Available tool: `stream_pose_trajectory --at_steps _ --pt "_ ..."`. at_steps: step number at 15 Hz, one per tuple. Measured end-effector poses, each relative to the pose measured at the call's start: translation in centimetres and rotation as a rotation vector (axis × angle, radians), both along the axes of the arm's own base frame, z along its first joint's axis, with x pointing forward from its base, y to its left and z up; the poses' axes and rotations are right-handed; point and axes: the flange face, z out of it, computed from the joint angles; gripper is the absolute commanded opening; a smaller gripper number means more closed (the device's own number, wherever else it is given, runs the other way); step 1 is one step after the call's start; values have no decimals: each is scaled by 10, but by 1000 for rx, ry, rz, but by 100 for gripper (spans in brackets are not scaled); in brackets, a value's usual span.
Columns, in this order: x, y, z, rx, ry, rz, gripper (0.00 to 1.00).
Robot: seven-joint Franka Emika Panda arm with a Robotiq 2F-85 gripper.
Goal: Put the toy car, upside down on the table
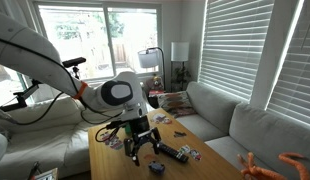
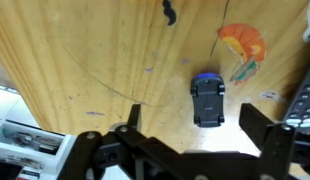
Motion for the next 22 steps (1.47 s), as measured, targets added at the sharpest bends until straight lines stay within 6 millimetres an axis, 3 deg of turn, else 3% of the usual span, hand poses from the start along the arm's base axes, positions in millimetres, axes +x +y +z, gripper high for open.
stream_pose_trajectory --at_steps 6,11,16,22 --pt "-11 -8 58 -61 47 287 100" --pt "-17 -25 93 -54 81 553 100" --pt "-20 -36 105 19 136 795 100" --pt "-21 -40 114 290 140 970 100"
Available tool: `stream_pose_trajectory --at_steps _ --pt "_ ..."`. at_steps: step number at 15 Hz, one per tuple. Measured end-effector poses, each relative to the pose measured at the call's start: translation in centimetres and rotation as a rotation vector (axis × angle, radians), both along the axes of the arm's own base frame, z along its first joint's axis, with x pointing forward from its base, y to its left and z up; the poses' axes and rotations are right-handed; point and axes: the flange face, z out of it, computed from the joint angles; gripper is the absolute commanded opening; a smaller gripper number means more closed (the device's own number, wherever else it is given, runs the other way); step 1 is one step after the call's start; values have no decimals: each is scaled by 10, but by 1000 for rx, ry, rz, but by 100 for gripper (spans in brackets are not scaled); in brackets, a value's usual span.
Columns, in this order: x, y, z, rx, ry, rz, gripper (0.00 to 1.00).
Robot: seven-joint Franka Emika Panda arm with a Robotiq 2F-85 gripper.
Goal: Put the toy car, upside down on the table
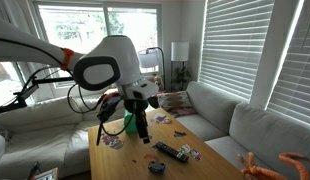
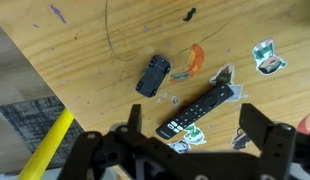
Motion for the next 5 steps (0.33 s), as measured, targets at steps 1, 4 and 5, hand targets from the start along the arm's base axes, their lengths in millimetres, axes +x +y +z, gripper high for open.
stream_pose_trajectory --at_steps 1,4,5 --pt "0 -1 2 4 4 3 100" --pt "-1 0 0 -4 8 1 100" --pt "0 0 0 -5 9 2 100"
